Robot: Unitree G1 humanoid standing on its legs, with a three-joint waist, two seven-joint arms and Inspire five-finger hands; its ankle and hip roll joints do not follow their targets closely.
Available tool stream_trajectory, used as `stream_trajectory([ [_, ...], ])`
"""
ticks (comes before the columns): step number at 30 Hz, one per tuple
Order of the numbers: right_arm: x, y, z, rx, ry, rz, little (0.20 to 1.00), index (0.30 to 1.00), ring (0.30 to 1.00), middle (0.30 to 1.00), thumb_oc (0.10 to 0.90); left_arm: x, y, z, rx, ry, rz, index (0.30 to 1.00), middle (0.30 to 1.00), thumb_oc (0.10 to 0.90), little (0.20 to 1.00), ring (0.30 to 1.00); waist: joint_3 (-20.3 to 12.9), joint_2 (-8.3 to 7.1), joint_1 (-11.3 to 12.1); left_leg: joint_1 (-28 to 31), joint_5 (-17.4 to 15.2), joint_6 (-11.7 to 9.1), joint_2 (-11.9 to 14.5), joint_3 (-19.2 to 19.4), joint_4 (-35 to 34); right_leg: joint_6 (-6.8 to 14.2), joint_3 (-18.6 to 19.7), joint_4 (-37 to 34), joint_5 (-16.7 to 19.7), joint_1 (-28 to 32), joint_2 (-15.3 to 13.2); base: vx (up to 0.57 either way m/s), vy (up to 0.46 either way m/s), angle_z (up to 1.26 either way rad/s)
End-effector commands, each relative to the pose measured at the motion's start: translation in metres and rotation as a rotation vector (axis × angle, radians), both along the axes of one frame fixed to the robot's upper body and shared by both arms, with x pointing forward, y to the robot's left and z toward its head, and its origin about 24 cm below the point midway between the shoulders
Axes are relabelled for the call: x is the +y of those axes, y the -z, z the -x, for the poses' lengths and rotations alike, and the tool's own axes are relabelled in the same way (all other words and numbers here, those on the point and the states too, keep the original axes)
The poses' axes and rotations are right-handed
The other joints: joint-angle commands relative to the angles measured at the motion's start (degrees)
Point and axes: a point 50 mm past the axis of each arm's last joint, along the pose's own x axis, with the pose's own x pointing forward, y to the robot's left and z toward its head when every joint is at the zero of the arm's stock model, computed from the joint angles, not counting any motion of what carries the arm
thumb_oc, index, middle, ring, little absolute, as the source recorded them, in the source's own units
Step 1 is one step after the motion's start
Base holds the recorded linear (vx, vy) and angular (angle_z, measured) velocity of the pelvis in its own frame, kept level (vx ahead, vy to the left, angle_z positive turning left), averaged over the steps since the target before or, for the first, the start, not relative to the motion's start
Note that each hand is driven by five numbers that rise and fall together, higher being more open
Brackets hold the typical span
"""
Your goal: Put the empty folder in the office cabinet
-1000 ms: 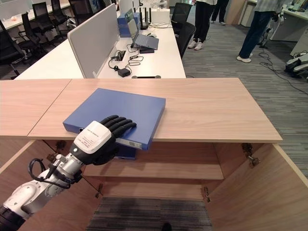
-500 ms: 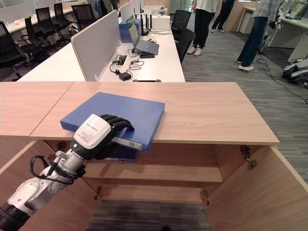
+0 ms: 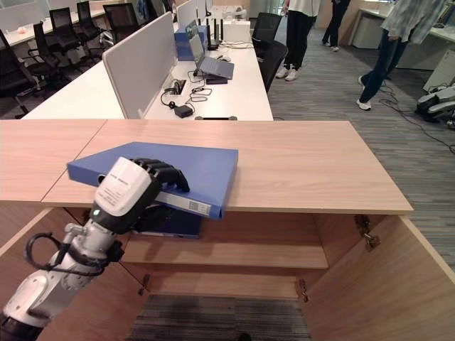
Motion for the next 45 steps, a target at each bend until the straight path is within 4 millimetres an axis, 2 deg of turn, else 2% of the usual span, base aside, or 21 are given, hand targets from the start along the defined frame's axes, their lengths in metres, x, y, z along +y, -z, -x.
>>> stream_trajectory([
  [1, -0.003, -0.003, -0.018, -0.053, 0.005, 0.018, 0.900, 0.900, 0.900, 0.900, 0.800, 0.004, -0.055, 0.013, -0.193, 0.082, 0.315, 0.300, 0.300, 0.400, 0.300, 0.300, 1.2, -0.75, 1.5, 0.9, -1.4, -3.3, 2.1, 3.1, -0.2, 7.5, -0.3, 0.0, -7.0, 7.6, -3.9, 0.00, 0.000, 0.00],
  [2, -0.003, -0.003, -0.018, -0.053, 0.004, 0.019, 0.900, 0.900, 0.900, 0.900, 0.800, 0.005, -0.056, 0.014, -0.193, 0.082, 0.316, 0.300, 0.300, 0.400, 0.300, 0.300, 1.3, -0.73, 1.5, 0.9, -1.4, -3.3, 2.1, 3.1, -0.2, 7.5, -0.3, 0.0, -7.0, 7.6, -3.9, -0.02, -0.012, 0.06],
  [3, -0.003, -0.003, -0.021, -0.058, 0.000, 0.015, 0.900, 0.900, 0.900, 0.900, 0.800, 0.007, -0.064, 0.019, -0.213, 0.120, 0.417, 0.300, 0.300, 0.400, 0.300, 0.300, 1.3, -0.85, 1.7, 0.8, -1.3, -3.3, 2.1, 2.9, -0.2, 7.5, -0.4, 0.0, -7.0, 7.7, -3.9, -0.01, -0.008, 0.09],
  [4, -0.003, -0.003, -0.021, -0.058, -0.001, 0.015, 0.900, 0.900, 0.900, 0.900, 0.800, 0.007, -0.064, 0.020, -0.212, 0.120, 0.419, 0.300, 0.300, 0.400, 0.300, 0.300, 1.4, -0.82, 1.7, 0.8, -1.3, -3.3, 2.1, 2.9, -0.2, 7.5, -0.4, 0.0, -7.0, 7.7, -4.0, -0.03, -0.020, 0.13],
  [6, -0.003, -0.004, -0.024, -0.066, -0.004, 0.008, 0.900, 0.900, 0.900, 0.900, 0.800, 0.009, -0.074, 0.028, -0.228, 0.190, 0.555, 0.300, 0.300, 0.400, 0.300, 0.300, 1.5, -0.84, 2.1, 0.7, -1.2, -3.3, 2.2, 2.7, -0.2, 7.4, -0.7, 0.0, -7.0, 7.8, -4.0, -0.02, -0.015, 0.13],
  [8, -0.002, -0.004, -0.027, -0.073, -0.010, 0.001, 0.900, 0.900, 0.900, 0.900, 0.800, 0.012, -0.077, 0.030, -0.196, 0.256, 0.675, 0.300, 0.300, 0.400, 0.300, 0.300, 1.3, -0.72, 2.4, 0.5, -1.1, -3.3, 2.1, 2.4, -0.2, 7.4, -0.9, 0.0, -7.0, 7.8, -4.1, -0.03, -0.010, 0.06],
  [11, -0.003, -0.005, -0.030, -0.078, -0.017, -0.004, 0.900, 0.900, 0.900, 0.900, 0.800, 0.016, -0.076, 0.027, -0.147, 0.285, 0.752, 0.300, 0.300, 0.400, 0.300, 0.300, 1.3, -0.64, 2.6, 0.4, -1.0, -3.4, 2.2, 2.2, -0.2, 7.3, -1.4, 0.0, -7.1, 7.9, -4.1, -0.02, -0.013, 0.08],
  [15, -0.005, -0.006, -0.033, -0.082, -0.025, -0.002, 0.900, 0.900, 0.900, 0.900, 0.800, 0.019, -0.068, 0.022, -0.046, 0.330, 0.875, 0.300, 0.300, 0.400, 0.300, 0.300, 1.4, -0.51, 2.8, 0.3, -0.9, -3.3, 2.1, 2.0, -0.2, 7.4, -1.8, 0.0, -6.8, 8.0, -4.3, -0.01, 0.000, 0.01],
  [17, -0.010, -0.008, -0.035, -0.080, -0.023, 0.007, 0.900, 0.900, 0.900, 0.900, 0.800, 0.019, -0.057, 0.017, 0.089, 0.396, 0.988, 0.300, 0.300, 0.400, 0.300, 0.300, 1.6, -0.32, 2.8, 0.0, -0.7, -3.2, 2.0, 1.8, -0.2, 7.5, -2.2, 0.0, -6.6, 8.0, -4.6, -0.04, 0.022, 0.02],
  [20, -0.014, -0.008, -0.034, -0.071, -0.017, 0.005, 0.900, 0.900, 0.900, 0.900, 0.800, 0.017, -0.049, 0.013, 0.200, 0.457, 1.047, 0.300, 0.300, 0.400, 0.300, 0.300, 1.6, -0.14, 2.6, 0.0, -0.8, -3.2, 1.9, 1.5, -0.2, 7.5, -2.3, 0.0, -6.5, 8.1, -4.8, -0.02, 0.023, 0.05],
  [22, -0.016, -0.009, -0.032, -0.069, 0.002, -0.009, 0.900, 0.900, 0.900, 0.900, 0.800, 0.012, -0.036, 0.007, 0.343, 0.534, 1.131, 0.300, 0.300, 0.400, 0.300, 0.300, 1.5, 0.07, 2.2, -0.2, -0.6, -3.3, 1.8, 1.2, -0.2, 7.5, -2.4, 0.0, -6.5, 8.1, -4.9, -0.03, 0.030, 0.07],
  [23, -0.016, -0.009, -0.032, -0.069, 0.003, -0.009, 0.900, 0.900, 0.900, 0.900, 0.800, 0.012, -0.036, 0.007, 0.345, 0.537, 1.132, 0.300, 0.300, 0.400, 0.300, 0.300, 1.5, 0.09, 2.2, -0.3, -0.6, -3.3, 1.8, 1.2, -0.2, 7.5, -2.4, 0.0, -6.5, 8.1, -4.9, -0.04, 0.022, 0.09],
  [24, -0.017, -0.009, -0.032, -0.079, 0.021, -0.019, 0.900, 0.900, 0.900, 0.900, 0.800, 0.010, -0.032, 0.006, 0.405, 0.603, 1.177, 0.300, 0.300, 0.400, 0.300, 0.300, 1.5, 0.16, 2.1, -0.5, -0.5, -3.4, 1.8, 1.1, -0.2, 7.5, -2.3, 0.0, -6.5, 7.9, -5.1, -0.03, 0.010, 0.17],
  [32, -0.018, -0.011, -0.038, -0.076, -0.031, -0.021, 0.900, 0.900, 0.900, 0.900, 0.800, 0.002, -0.045, 0.004, 0.511, 0.897, 1.274, 0.300, 0.300, 0.400, 0.300, 0.300, 1.0, 0.18, 2.1, -0.5, -0.3, -3.5, 2.1, 1.5, -0.2, 7.4, -1.5, 0.0, -6.3, 7.5, -5.2, -0.01, 0.002, 0.03],
  [39, -0.016, -0.012, -0.051, -0.074, -0.120, -0.008, 0.900, 0.900, 0.900, 0.900, 0.800, -0.019, -0.052, 0.004, 0.672, 1.040, 1.182, 0.300, 0.300, 0.400, 0.300, 0.300, 1.0, 0.05, 2.6, 0.3, -0.3, -3.4, 2.8, 3.4, -0.2, 7.5, -0.7, 0.0, -6.0, 7.2, -4.5, -0.02, -0.010, -0.16],
  [45, -0.012, -0.013, -0.060, -0.087, -0.147, -0.004, 0.900, 0.900, 0.900, 0.900, 0.800, -0.041, -0.052, 0.002, 0.763, 1.115, 1.150, 0.300, 0.300, 0.400, 0.300, 0.300, 1.0, -0.10, 1.8, 0.7, -0.2, -3.4, 2.9, 4.3, -0.2, 7.6, -0.8, 0.0, -6.0, 7.5, -4.4, -0.01, -0.001, -0.16],
])
